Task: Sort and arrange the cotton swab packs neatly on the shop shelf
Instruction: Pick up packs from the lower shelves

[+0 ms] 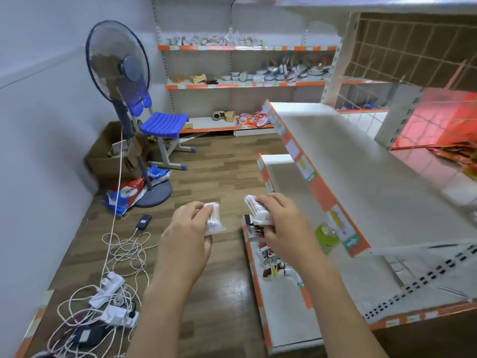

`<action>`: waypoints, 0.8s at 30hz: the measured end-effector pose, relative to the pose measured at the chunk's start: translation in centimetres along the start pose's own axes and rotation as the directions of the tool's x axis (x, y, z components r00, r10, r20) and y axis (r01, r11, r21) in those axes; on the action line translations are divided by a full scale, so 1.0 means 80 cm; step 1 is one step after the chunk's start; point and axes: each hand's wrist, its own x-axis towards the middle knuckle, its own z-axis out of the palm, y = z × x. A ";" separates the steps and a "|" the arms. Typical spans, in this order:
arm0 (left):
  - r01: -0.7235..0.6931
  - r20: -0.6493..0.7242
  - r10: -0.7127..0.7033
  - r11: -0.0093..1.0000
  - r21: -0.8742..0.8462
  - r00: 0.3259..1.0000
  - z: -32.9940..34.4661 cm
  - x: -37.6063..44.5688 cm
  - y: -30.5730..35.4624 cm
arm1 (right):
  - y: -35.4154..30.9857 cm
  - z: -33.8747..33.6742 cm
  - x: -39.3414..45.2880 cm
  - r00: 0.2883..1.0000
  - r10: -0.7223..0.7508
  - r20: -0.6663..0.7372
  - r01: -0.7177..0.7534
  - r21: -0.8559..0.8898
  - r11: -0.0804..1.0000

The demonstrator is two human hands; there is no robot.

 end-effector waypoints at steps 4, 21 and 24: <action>0.048 -0.009 -0.049 0.999 -0.021 0.999 0.006 0.037 -0.042 | 0.006 0.036 0.038 0.998 0.001 0.063 -0.001 -0.009 1.000; 0.134 -0.087 -0.129 0.989 0.056 0.988 0.072 0.382 -0.159 | 0.079 0.181 0.407 0.989 -0.086 0.117 0.078 0.072 0.994; 0.166 -0.107 -0.159 0.984 0.060 0.981 0.083 0.420 -0.179 | 0.088 0.209 0.461 0.985 -0.105 0.138 0.097 0.061 0.993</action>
